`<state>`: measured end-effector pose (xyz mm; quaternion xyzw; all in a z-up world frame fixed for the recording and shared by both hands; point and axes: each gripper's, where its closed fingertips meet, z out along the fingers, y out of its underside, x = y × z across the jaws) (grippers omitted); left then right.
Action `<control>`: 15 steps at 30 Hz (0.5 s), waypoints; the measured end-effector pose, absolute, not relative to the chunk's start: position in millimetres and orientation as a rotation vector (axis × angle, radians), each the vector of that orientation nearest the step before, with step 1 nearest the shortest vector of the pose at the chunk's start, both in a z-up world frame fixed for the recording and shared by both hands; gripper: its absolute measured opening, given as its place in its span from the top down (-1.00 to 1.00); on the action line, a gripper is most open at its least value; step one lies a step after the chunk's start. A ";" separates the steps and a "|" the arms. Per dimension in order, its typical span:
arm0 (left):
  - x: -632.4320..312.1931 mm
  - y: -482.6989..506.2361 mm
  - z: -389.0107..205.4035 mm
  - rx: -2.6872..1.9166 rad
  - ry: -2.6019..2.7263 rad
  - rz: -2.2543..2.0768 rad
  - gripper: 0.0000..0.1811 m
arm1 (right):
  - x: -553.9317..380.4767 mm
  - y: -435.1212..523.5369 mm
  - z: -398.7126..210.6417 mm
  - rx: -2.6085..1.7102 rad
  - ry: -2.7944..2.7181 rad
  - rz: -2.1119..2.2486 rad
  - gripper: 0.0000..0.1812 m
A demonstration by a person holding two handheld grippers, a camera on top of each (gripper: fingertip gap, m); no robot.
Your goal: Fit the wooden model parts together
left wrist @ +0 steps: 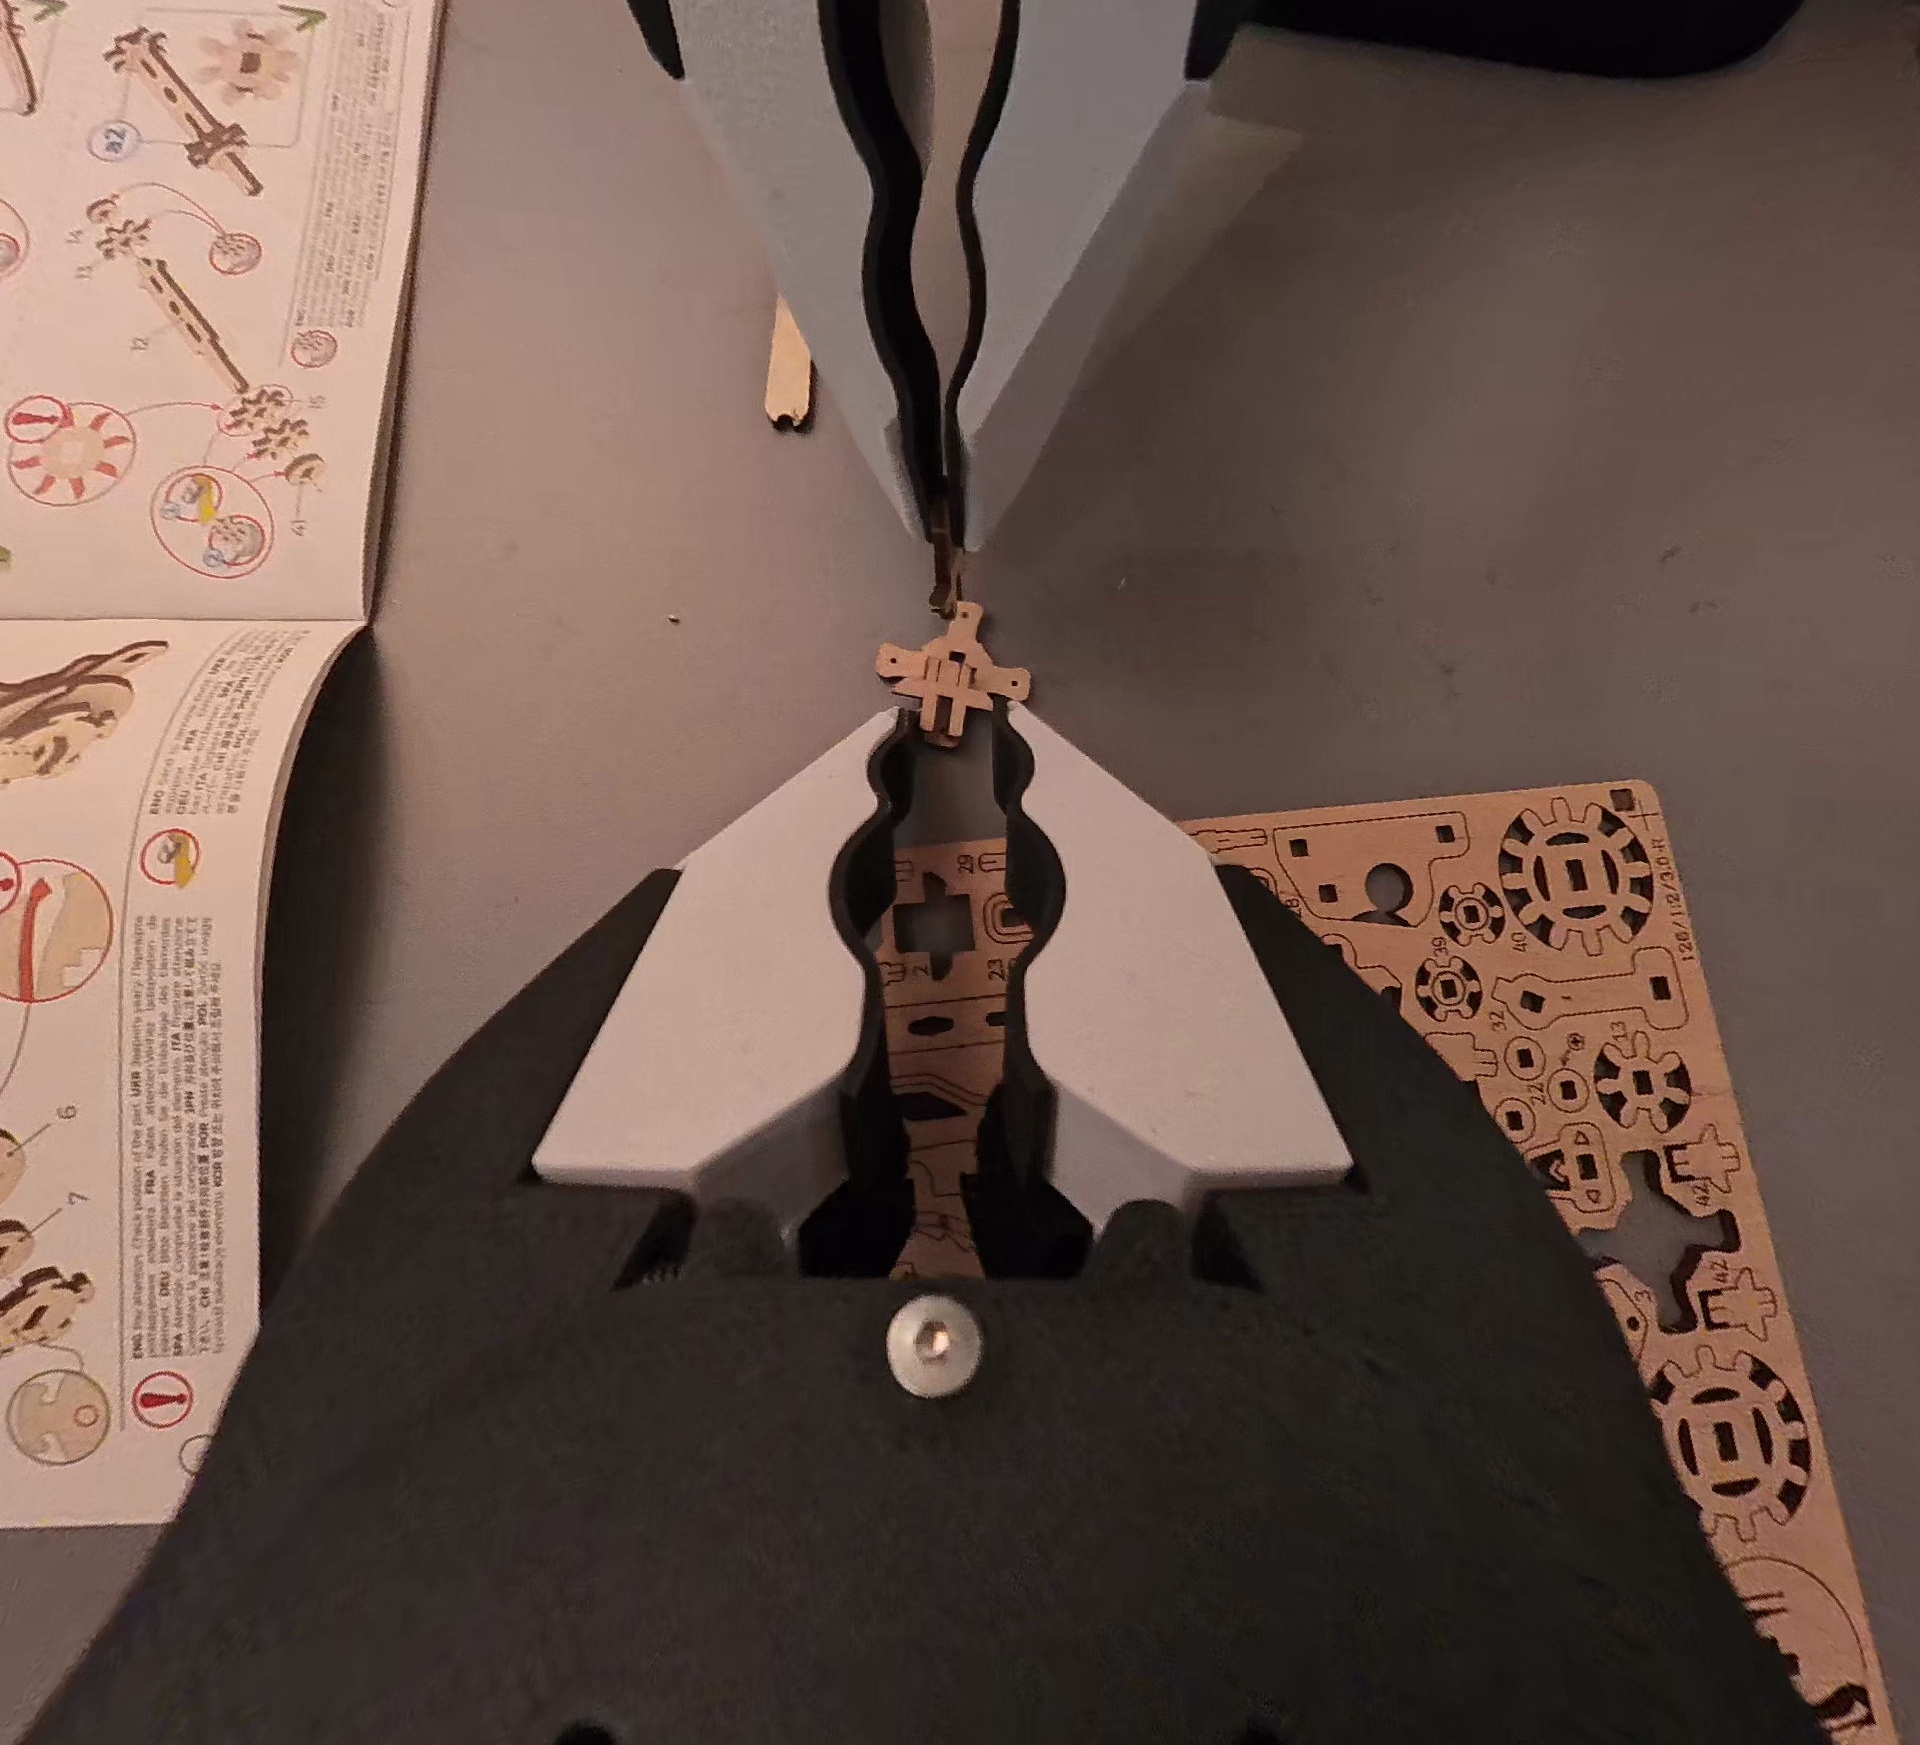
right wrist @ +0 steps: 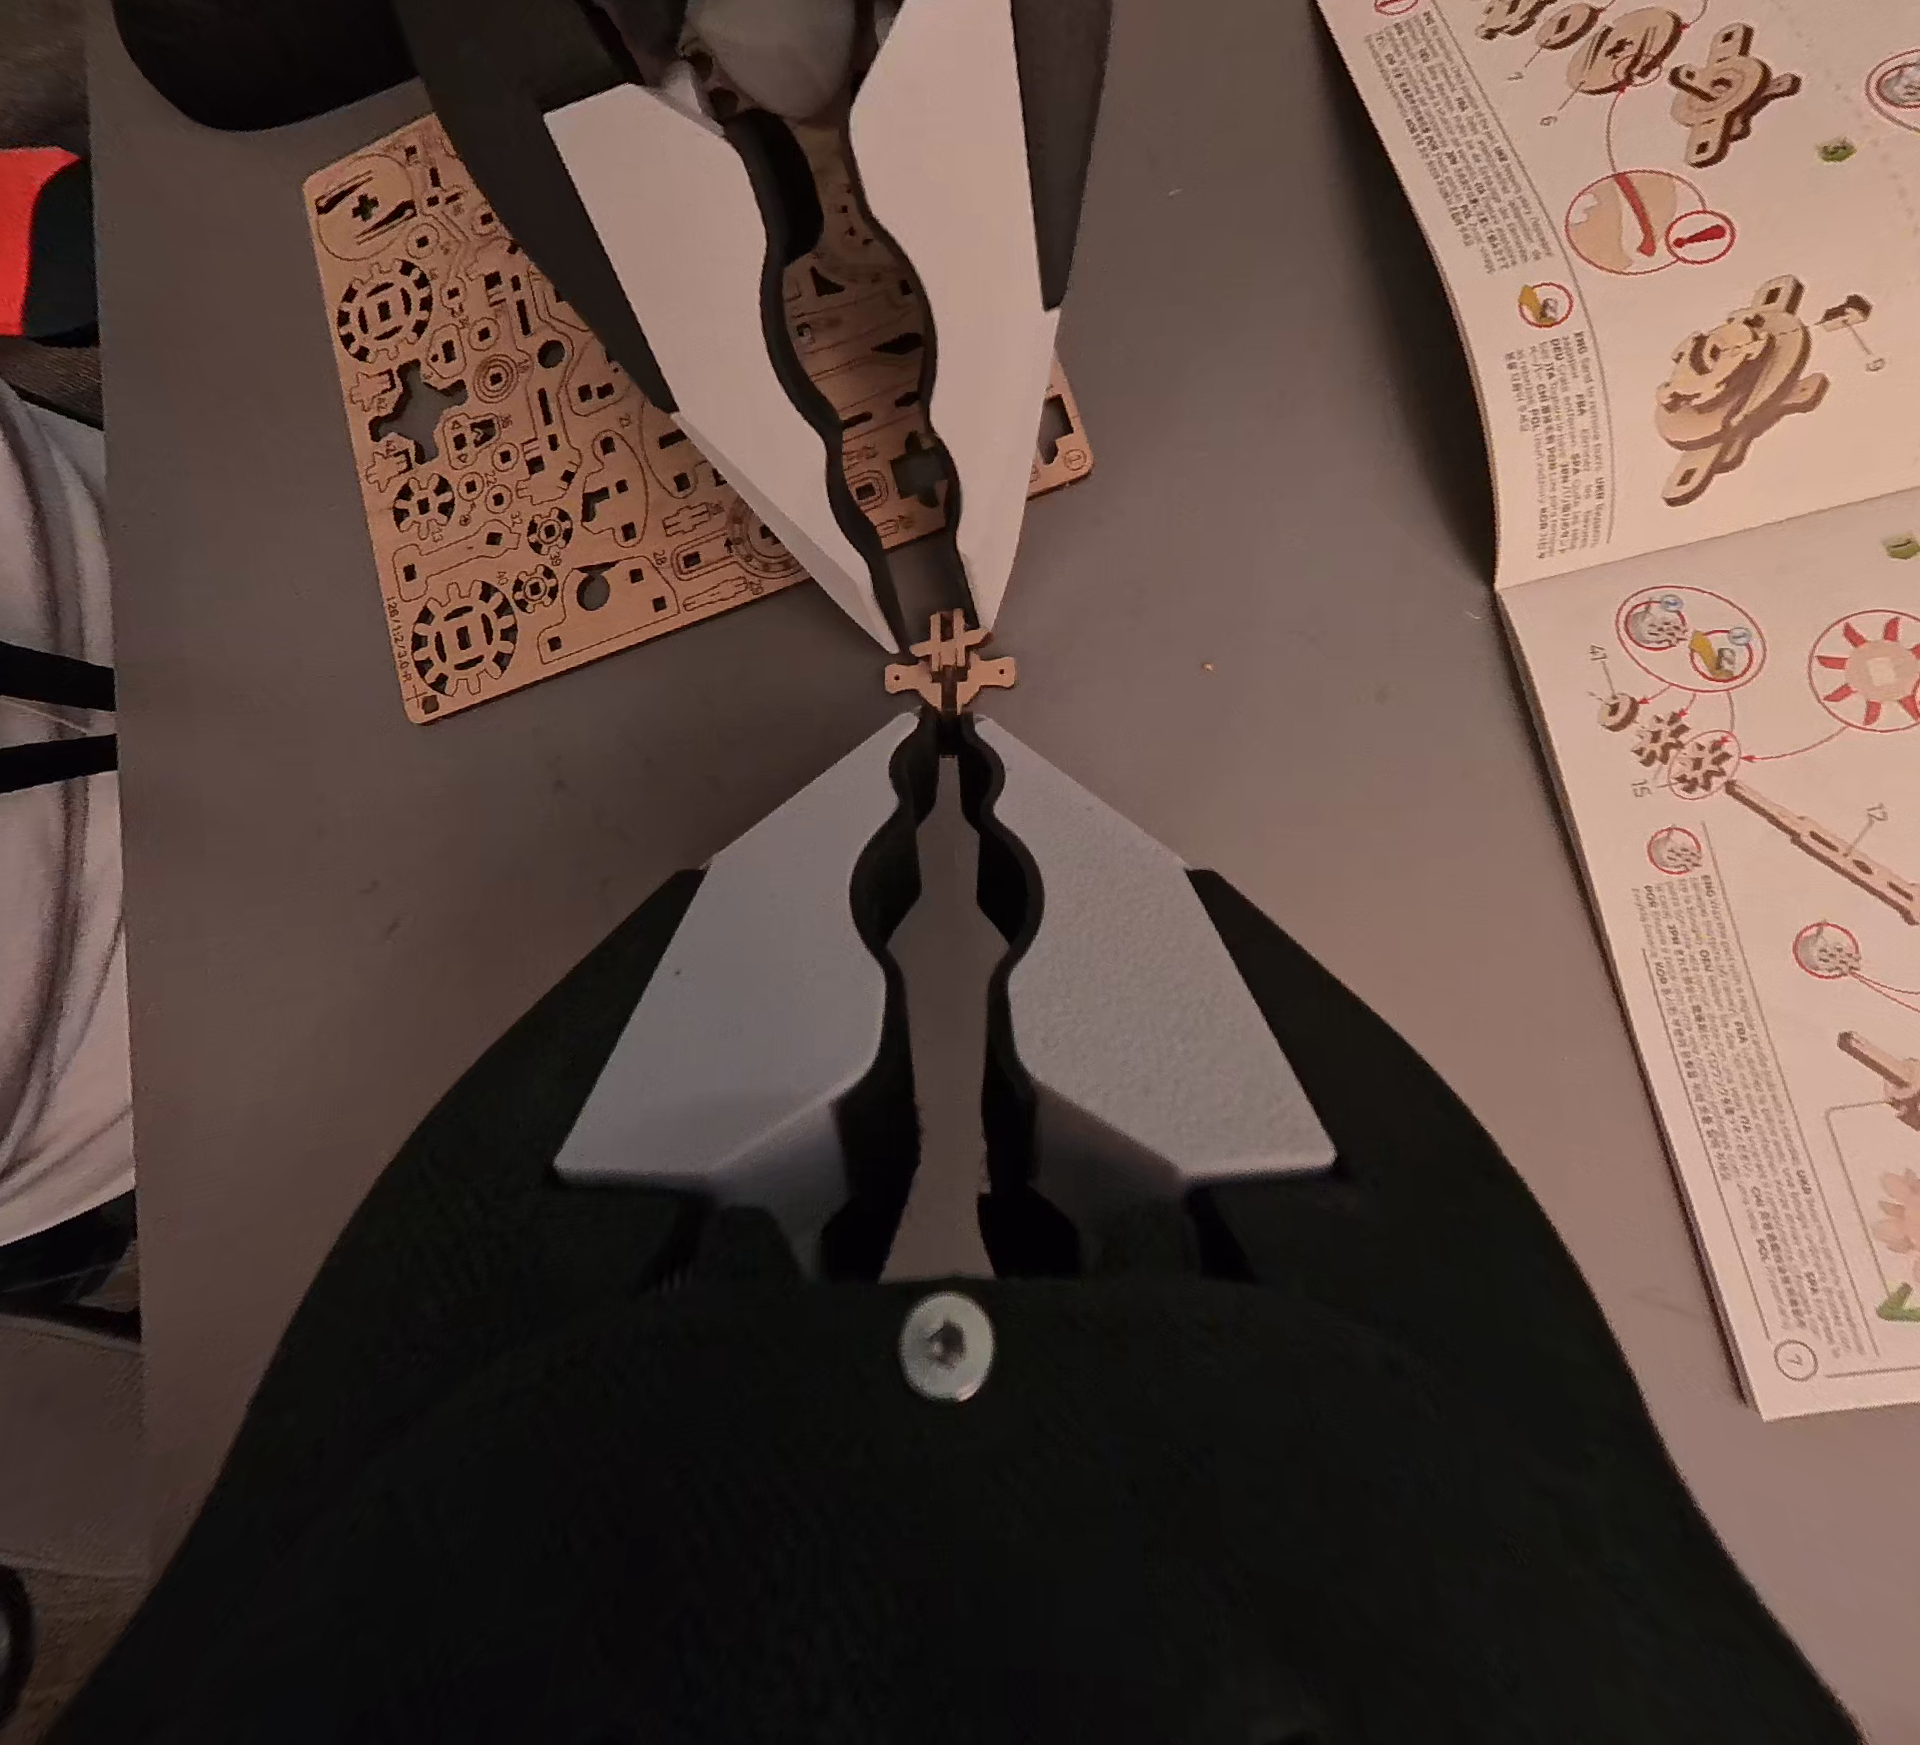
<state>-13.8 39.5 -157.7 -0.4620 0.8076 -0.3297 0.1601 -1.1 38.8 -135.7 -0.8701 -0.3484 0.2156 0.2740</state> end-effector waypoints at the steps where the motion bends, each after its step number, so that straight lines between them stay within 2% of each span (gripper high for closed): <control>1: -14.4 38.9 -157.6 -1.317 2.311 -0.942 0.86 | -1.4 39.0 -135.9 -2.340 -0.936 0.581 0.98; 15: -15.3 34.2 -146.7 -1.276 2.297 -0.918 0.86 | -6.7 41.3 -143.8 -2.370 -0.923 0.571 0.98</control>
